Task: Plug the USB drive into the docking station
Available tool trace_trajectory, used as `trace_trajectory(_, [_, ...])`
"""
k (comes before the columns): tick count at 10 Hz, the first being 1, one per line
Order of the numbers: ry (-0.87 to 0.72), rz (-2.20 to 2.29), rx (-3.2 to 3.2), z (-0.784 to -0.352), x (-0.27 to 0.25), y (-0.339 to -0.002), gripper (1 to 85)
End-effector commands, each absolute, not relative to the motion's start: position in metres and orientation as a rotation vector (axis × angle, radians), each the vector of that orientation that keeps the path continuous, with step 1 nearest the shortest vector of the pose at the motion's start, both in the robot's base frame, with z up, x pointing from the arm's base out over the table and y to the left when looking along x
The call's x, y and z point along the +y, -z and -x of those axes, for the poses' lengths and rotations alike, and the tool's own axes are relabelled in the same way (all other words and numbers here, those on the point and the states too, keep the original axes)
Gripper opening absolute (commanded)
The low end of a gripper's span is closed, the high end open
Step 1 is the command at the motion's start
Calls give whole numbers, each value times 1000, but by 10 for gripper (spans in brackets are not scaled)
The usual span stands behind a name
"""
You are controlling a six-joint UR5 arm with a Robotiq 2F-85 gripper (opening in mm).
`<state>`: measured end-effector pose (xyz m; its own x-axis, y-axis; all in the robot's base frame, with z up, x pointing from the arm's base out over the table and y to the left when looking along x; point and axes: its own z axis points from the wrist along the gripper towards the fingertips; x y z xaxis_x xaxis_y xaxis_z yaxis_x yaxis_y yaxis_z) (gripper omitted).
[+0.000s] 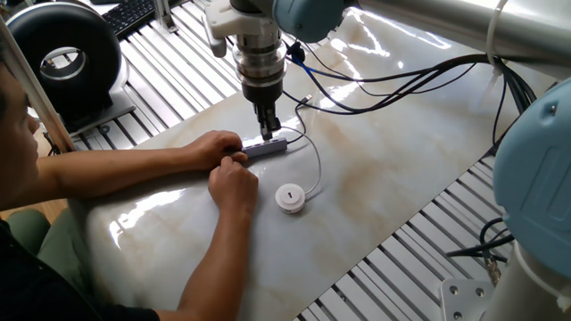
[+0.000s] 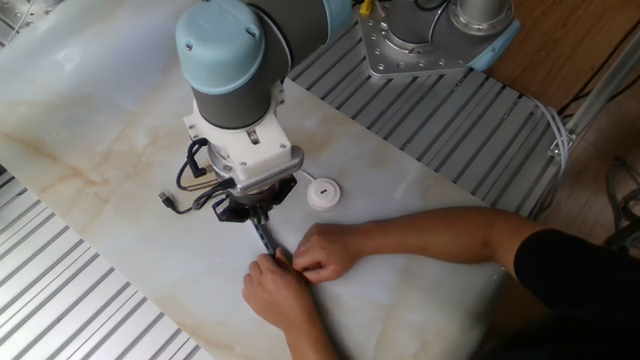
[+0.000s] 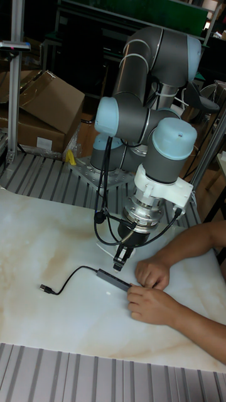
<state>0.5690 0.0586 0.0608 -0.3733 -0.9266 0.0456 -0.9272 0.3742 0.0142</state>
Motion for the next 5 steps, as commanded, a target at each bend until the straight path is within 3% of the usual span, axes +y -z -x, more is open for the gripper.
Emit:
trace_trajectory(1, [0, -1701, -2601, -571, 65, -62, 13])
trace_trajectory(4, [67, -1678, -2650, -577, 76, -74, 13])
trace_trajectory(5, [6, -1700, -2629, -578, 65, -81, 13])
